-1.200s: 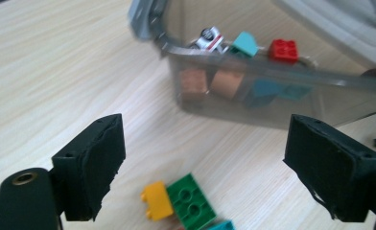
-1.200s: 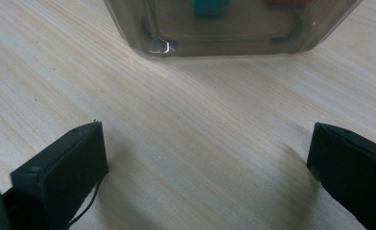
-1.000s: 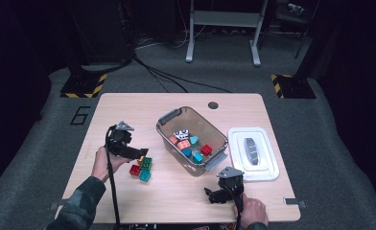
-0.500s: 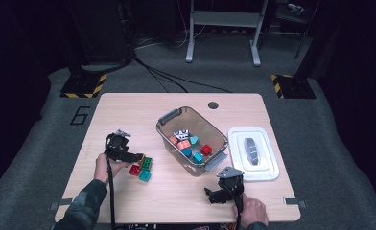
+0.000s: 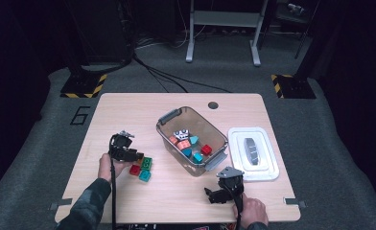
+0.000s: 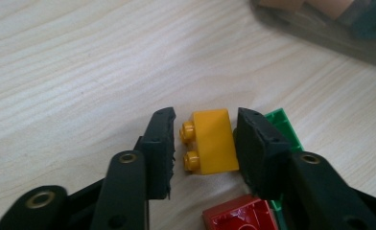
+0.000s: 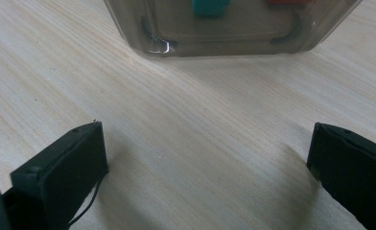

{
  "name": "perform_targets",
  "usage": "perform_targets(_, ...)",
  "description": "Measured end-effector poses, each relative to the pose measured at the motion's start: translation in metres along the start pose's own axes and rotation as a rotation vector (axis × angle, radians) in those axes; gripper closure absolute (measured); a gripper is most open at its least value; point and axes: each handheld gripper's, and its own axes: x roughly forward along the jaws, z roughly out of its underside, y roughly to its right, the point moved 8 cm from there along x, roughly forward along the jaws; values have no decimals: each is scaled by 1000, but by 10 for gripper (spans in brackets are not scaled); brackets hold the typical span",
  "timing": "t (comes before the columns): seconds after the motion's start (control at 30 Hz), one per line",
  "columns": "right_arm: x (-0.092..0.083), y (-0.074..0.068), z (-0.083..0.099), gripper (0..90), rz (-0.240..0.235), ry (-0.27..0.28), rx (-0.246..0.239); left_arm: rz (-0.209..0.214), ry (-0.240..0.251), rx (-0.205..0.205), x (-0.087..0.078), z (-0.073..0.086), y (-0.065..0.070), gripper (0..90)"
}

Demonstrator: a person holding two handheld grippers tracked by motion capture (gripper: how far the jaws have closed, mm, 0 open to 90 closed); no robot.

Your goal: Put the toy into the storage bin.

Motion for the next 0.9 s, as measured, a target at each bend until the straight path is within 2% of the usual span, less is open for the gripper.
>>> perform_targets(0.03, 0, 0, 0, 0, 0, -1, 2, -1, -15, 21, 1, 2, 0, 626)
perform_targets(0.07, 0, 0, 0, 0, 0, 0, 2, 7, -22, 25, 1, 3, 0, 646)
perform_targets(0.1, 0, 0, 0, 0, 0, -1, 2, 1, -8, 15, 2, 2, 1, 660)
perform_targets(0.23, 0, 0, 0, 0, 0, 0, 2, -11, 7, 28, 1, 1, 0, 672)
perform_targets(0.4, 0, 0, 0, 0, 0, 0, 2, -3, 18, 36, -5, 0, -2, 691)
perform_targets(0.6, 0, 0, 0, 0, -1, -1, -2, -4, 4, 34, -2, 2, -2, 688)
perform_targets(0.63, 0, 0, 0, 0, -1, -1, 2, -8, 18, 30, -1, 1, -2, 687)
perform_targets(0.7, 0, 0, 0, 0, 0, 0, 1, -10, 16, 36, -1, 1, -2, 683)
perform_targets(0.83, 0, 0, 0, 0, -1, -1, 0, -31, -48, 70, 6, 8, 1, 664)
perform_targets(0.9, 0, 0, 0, 0, 0, 1, 0, -30, -42, 62, 9, 10, 1, 659)
